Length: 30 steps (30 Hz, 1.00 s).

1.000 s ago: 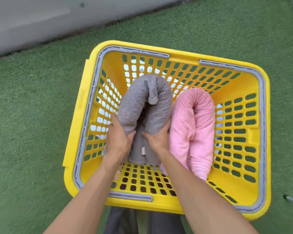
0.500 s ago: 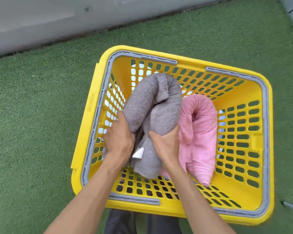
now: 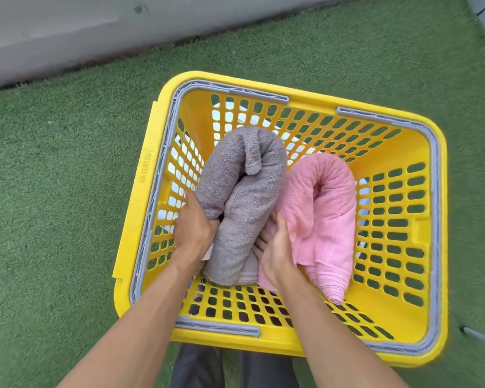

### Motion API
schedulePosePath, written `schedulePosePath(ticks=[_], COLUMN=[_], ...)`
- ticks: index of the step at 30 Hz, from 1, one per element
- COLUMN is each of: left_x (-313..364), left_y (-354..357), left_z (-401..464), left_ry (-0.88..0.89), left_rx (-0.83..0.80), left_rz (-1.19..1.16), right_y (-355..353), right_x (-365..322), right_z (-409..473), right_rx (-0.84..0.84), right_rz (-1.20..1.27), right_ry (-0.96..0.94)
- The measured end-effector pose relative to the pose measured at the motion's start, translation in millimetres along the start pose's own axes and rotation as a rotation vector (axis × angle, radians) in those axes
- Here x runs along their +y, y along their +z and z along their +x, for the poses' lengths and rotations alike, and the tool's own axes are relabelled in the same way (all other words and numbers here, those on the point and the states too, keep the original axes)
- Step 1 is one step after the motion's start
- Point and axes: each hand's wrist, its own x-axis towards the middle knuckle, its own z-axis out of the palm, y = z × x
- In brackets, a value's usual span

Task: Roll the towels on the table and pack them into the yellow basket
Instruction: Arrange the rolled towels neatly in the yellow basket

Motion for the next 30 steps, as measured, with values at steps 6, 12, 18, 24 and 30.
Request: schedulePosePath(ticks=[6, 12, 18, 24, 30], left_x=[-4, 15, 15, 37, 45], left_y=[-5, -18, 4, 24, 28], left_z=[-10, -37, -57, -52, -65], left_ry=[0.088, 0.381, 0.106, -0.058, -0.043], left_rx=[-0.019, 0.198, -0.101, -0.337, -0.487], left_rz=[-0.061, 0.07, -0.13, -0.112, -0.309], right_y=[-2, 6, 16, -7, -22], right_x=[16, 15, 19, 25, 5], right_z=[-11, -37, -3, 6, -1], right_rx=[0.13, -0.044, 0.039, -0.073, 0.063], right_rz=[-0.396, -0.363, -0.429, -0.365, -0.395], right_ry=[-0.192, -0.162, -0.133, -0.12, -0.222])
